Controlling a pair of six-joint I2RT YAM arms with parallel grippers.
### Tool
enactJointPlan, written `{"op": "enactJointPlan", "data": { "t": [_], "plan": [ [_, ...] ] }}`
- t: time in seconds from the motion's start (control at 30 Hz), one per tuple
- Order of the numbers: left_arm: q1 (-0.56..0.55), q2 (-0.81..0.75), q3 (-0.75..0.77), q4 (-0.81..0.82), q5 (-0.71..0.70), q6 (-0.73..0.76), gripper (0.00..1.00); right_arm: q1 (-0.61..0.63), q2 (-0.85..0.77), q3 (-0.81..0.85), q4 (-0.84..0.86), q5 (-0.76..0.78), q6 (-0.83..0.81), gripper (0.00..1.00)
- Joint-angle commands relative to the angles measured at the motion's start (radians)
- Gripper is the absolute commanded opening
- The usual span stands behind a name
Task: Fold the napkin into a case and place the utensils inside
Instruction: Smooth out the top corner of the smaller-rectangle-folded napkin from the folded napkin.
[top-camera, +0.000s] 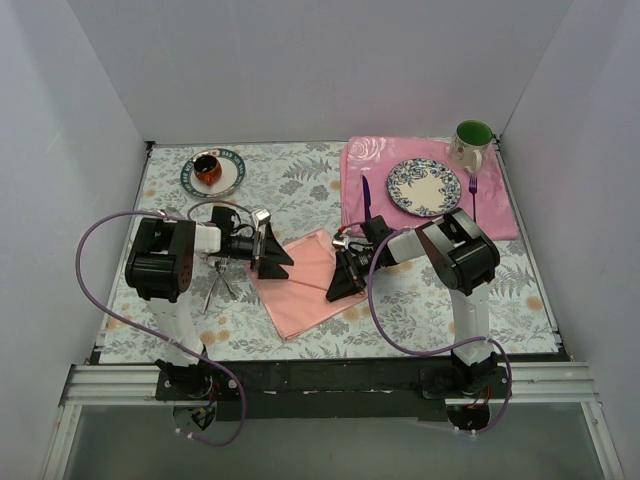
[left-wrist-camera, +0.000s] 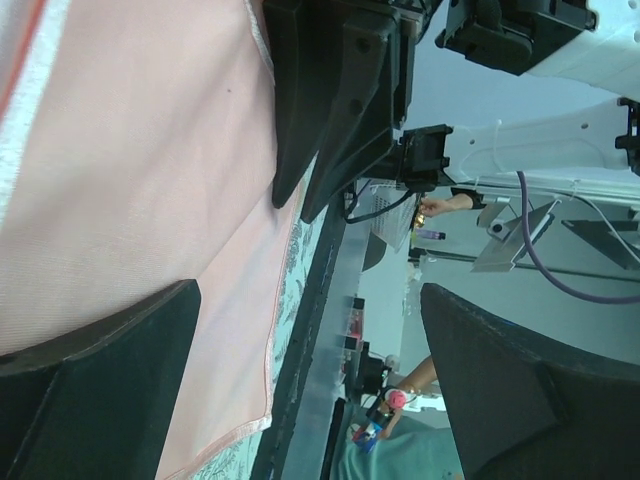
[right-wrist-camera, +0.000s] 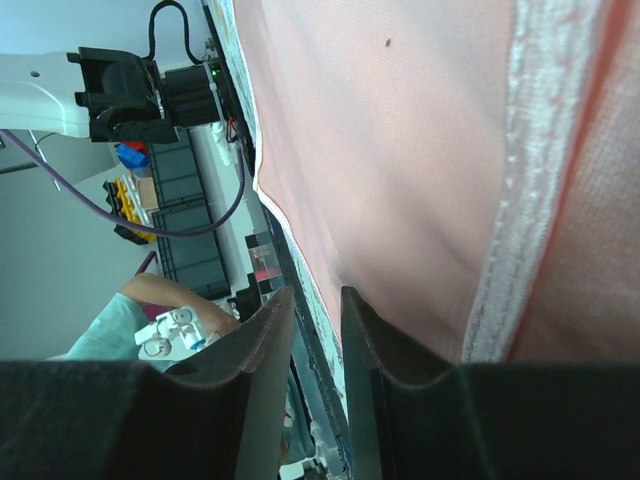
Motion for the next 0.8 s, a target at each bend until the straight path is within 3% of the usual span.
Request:
{"op": "enactJointPlan", "data": {
  "t": [0.0, 0.13, 0.47, 0.67, 0.77],
  "plan": [
    [-0.031, -0.116, 0.035, -0.037, 0.065, 0.075, 0.87, -0.012, 0.013, -0.009, -0.022, 0.058, -0.031, 0.35],
    [-0.074, -0.162, 0.035, -0.035, 0.059, 0.060, 0.79, -0.012, -0.002, -0.004, -0.028, 0.055, -0.034, 0.35],
    [-0.091, -0.088, -0.034, 0.159, -0.070, -0.104, 0.98, -0.009, -0.025, 0.018, -0.040, 0.046, -0.045, 0.37],
    [-0.091, -0.011, -0.051, 0.238, -0.101, -0.187, 0.98, 0.011, -0.074, 0.045, -0.026, 0.006, -0.031, 0.41],
    [-0.091, -0.001, -0.054, 0.240, -0.105, -0.184, 0.98, 0.022, -0.123, 0.053, 0.044, -0.016, 0.054, 0.46]
  ]
}}
